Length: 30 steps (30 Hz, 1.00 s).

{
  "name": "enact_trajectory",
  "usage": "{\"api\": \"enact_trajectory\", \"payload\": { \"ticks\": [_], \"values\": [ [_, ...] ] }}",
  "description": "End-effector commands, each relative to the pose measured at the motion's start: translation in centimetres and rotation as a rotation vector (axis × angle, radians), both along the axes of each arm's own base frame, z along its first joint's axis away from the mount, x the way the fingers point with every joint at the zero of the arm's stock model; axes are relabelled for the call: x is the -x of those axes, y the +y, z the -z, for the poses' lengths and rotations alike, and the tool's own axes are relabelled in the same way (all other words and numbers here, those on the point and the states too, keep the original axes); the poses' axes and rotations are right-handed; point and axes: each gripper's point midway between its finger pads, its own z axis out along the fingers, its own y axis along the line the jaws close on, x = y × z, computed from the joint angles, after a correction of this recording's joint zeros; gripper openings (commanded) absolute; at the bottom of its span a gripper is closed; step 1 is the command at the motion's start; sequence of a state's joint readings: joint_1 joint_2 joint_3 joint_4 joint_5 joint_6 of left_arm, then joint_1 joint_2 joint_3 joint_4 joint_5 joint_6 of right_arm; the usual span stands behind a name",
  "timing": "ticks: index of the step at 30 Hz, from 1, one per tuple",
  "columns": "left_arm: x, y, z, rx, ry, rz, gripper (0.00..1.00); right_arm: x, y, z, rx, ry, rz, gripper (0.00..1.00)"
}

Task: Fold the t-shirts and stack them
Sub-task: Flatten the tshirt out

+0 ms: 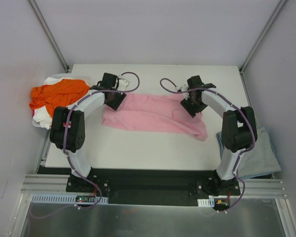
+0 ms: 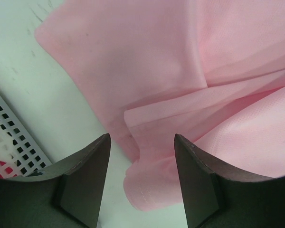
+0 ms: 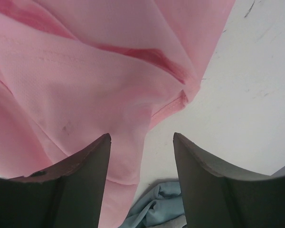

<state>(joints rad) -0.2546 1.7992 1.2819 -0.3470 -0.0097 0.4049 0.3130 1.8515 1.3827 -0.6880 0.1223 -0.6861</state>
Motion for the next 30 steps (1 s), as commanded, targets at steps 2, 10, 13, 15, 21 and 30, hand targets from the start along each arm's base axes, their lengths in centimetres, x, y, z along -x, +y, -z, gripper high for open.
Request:
{"api": "enact_trajectory", "payload": {
  "ticks": [2,10,13,15,21,30],
  "values": [
    [-1.2,-0.7,-1.2,0.012,-0.040,0.010,0.56,-1.6,0.9,-1.1,-0.020,-0.028,-0.022,0.58],
    [-0.5,-0.7,-0.1,0.011,-0.007,0.011,0.54,-1.0,1.2,-0.1,-0.030,-0.002,-0.024,0.57],
    [-0.4,-0.6,0.1,0.008,-0.003,0.010,0.54,-0.8,1.1,0.3,-0.028,0.008,-0.023,0.57],
    [-0.3,-0.7,0.2,0.007,0.000,0.013,0.54,-0.6,1.0,0.6,-0.028,0.015,-0.025,0.57],
    [0.2,-0.5,0.9,-0.002,0.016,0.012,0.55,0.0,0.9,1.8,-0.026,0.045,-0.028,0.57],
    [0.4,-0.4,1.5,-0.009,0.022,0.016,0.55,-0.1,1.0,2.5,-0.024,0.058,-0.035,0.56]
  ]
}}
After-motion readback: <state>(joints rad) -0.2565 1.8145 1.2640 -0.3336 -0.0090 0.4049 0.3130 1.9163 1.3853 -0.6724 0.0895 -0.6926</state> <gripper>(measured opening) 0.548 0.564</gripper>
